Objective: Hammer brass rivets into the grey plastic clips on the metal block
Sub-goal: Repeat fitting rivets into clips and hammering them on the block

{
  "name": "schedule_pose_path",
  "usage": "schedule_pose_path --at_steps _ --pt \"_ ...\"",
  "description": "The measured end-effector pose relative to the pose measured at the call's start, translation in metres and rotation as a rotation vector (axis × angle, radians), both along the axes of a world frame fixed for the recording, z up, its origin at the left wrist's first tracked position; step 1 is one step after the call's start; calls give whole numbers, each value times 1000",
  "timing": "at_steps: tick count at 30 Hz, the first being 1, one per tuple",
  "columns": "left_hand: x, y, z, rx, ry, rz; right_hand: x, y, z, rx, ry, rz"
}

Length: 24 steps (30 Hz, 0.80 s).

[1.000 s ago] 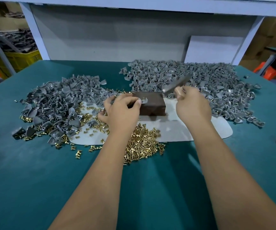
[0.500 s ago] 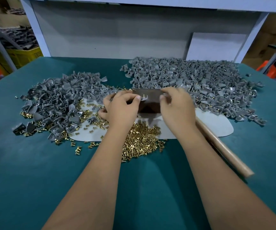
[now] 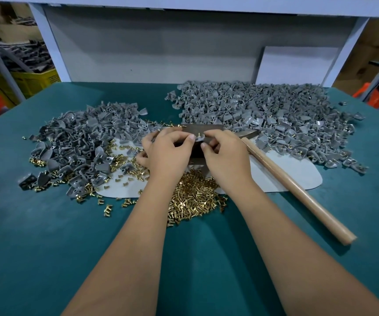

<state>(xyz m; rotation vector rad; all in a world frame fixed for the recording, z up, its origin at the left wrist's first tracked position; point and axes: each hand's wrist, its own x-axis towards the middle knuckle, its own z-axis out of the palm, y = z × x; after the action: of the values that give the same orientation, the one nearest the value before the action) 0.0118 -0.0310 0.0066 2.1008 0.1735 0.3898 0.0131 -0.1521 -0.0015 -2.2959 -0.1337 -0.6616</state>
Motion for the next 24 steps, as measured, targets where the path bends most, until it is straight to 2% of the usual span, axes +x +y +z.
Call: schedule_pose_path --at_steps 12,17,20,24 --pt "-3 1 2 26 -3 -49 1 -2 2 115 -5 33" --pt "-1 1 2 46 3 -35 7 -2 14 68 94 -7" --pt "0 2 1 51 -15 -31 11 -2 24 -3 227 30" --pt "1 0 2 39 -21 -34 16 -5 39 -67 281 67"
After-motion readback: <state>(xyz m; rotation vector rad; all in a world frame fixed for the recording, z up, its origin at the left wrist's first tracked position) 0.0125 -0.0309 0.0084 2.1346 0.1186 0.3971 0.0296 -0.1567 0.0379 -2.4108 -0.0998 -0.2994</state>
